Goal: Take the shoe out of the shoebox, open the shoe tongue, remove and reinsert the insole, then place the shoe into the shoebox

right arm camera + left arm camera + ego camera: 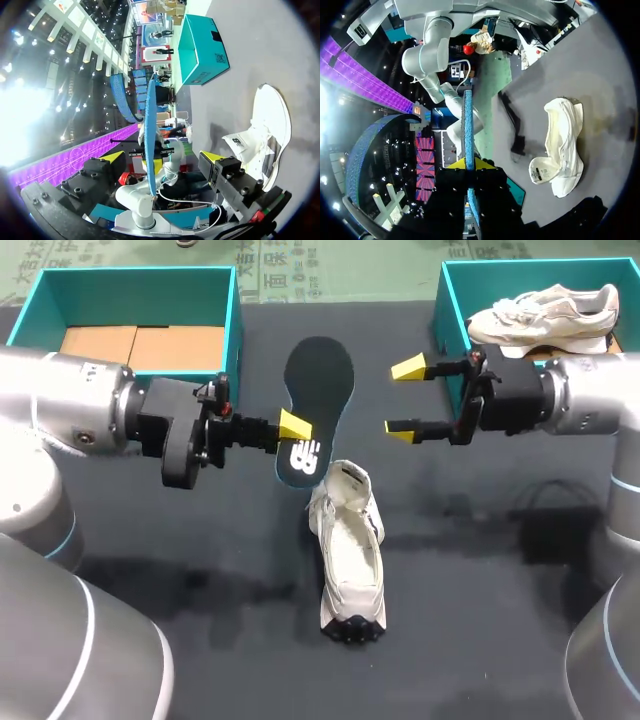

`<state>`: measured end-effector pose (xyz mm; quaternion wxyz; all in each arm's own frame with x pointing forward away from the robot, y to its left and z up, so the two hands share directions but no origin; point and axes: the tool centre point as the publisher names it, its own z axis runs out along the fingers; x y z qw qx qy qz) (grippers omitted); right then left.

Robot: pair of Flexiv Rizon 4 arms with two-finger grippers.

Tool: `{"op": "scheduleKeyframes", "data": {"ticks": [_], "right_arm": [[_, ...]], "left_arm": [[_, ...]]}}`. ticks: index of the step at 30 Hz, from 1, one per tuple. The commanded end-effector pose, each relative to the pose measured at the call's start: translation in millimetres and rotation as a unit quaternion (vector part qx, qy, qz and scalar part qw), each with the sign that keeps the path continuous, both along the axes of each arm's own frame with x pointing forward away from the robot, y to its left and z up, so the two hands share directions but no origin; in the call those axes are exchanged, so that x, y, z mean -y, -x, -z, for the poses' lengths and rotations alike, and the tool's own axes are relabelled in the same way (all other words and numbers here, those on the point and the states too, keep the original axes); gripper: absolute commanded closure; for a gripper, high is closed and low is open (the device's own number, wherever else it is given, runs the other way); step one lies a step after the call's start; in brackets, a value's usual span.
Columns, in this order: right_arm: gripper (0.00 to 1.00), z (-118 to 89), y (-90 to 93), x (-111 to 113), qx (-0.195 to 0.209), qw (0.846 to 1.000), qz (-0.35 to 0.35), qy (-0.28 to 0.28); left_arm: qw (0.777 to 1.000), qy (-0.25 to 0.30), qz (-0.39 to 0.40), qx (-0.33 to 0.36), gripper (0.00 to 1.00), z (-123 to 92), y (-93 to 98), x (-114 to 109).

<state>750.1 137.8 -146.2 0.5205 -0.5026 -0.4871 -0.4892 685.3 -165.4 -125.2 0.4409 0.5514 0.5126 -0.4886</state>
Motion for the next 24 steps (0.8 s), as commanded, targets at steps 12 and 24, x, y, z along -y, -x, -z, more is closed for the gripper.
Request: {"op": "scheduleKeyframes", "data": {"ticks": [12,24], "right_arm": [[0.0,6.8,-4.3,-24.0,0.007,1.0,-0.008,0.014],[0.0,18.2,4.2,-45.4,0.012,1.0,-0.011,0.021]], "left_arm": [[1.0,-0.005,-0.023,0.001,1.0,21.4,-7.1,0.1],[0.999,-0.003,-0.032,0.04,1.0,32.6,-25.3,12.0]]}}
